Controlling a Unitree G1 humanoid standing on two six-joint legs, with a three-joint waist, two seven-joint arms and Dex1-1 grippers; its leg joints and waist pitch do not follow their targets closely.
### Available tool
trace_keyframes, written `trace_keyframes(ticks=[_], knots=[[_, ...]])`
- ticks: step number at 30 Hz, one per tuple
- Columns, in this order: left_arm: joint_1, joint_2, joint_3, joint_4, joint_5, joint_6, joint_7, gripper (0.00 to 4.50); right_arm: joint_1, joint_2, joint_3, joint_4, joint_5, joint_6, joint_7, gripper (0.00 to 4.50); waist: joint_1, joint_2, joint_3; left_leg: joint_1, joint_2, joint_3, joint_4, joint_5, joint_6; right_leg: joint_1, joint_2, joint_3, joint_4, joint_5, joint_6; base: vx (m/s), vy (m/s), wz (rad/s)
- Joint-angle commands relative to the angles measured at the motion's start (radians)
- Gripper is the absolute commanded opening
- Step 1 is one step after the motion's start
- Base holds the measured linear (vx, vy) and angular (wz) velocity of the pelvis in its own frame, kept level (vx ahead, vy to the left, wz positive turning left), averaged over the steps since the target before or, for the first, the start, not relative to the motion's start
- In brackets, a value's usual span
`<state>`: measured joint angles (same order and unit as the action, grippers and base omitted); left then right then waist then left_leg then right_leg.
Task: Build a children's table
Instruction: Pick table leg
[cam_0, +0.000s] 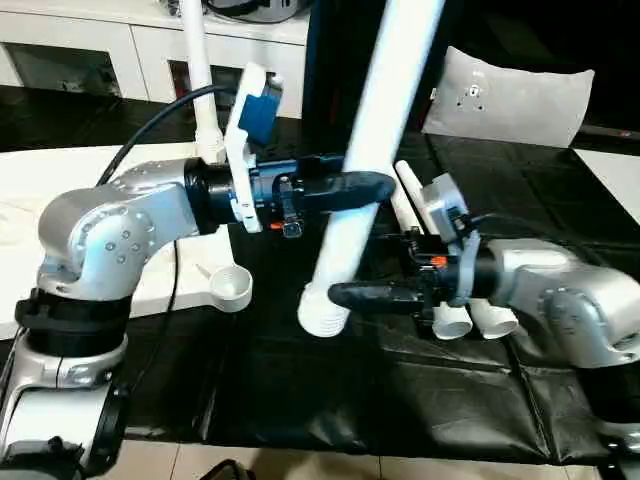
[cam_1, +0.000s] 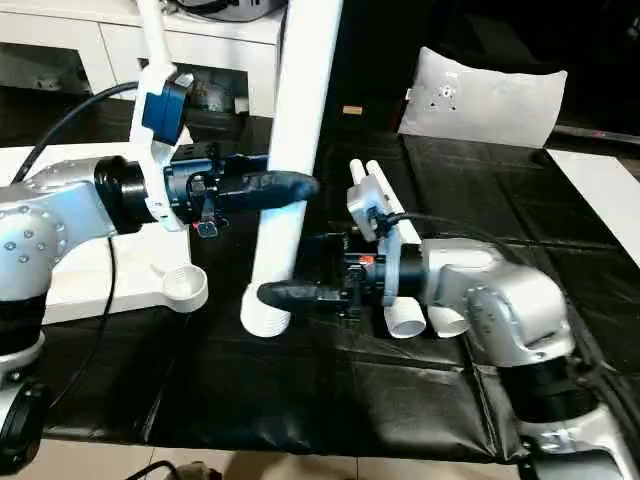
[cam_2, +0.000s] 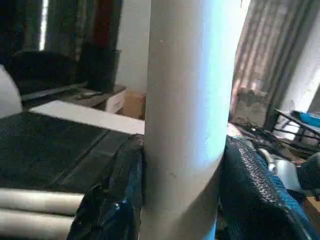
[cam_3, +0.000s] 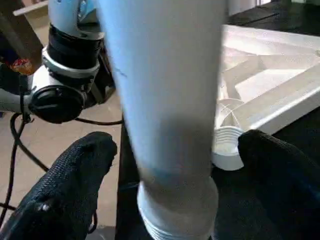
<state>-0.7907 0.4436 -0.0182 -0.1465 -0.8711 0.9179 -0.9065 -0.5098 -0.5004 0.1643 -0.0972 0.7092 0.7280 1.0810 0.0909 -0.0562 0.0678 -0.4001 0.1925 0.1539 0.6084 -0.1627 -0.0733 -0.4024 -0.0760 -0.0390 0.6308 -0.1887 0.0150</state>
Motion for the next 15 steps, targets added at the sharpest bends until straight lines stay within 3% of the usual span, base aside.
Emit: trace_keyframes(ticks=[1, 3, 15], knots=[[-0.017, -0.002, -0.017, -0.024, -0.01, -0.015, -0.02, 1.8, -0.015, -0.005, 0.0, 0.006, -0.003, -0.022, 0.029, 4.31, 0.001, 0.01, -0.074, 0.026, 0.023, 0.009, -0.074, -0.184, -0.051, 0.049, -0.047, 0.028, -0.064, -0.153, -0.211, 0.0, 0.0, 0.0], [-0.02, -0.006, -0.016, -0.018, -0.011, -0.022, -0.025, 1.8, -0.013, -0.009, 0.004, 0.003, 0.002, -0.023, 0.056, 4.31, 0.001, 0.01, -0.075, 0.026, 0.023, 0.009, -0.073, -0.185, -0.046, 0.049, -0.047, 0.028, -0.064, -0.155, -0.209, 0.0, 0.0, 0.0], [-0.023, -0.026, -0.029, -0.021, -0.01, -0.019, -0.06, 1.8, -0.015, 0.011, 0.024, 0.014, -0.004, -0.024, 0.102, 3.14, 0.001, 0.009, -0.075, 0.028, 0.024, 0.008, -0.073, -0.19, -0.044, 0.047, -0.047, 0.028, -0.065, -0.169, -0.212, 0.0, 0.0, 0.0]])
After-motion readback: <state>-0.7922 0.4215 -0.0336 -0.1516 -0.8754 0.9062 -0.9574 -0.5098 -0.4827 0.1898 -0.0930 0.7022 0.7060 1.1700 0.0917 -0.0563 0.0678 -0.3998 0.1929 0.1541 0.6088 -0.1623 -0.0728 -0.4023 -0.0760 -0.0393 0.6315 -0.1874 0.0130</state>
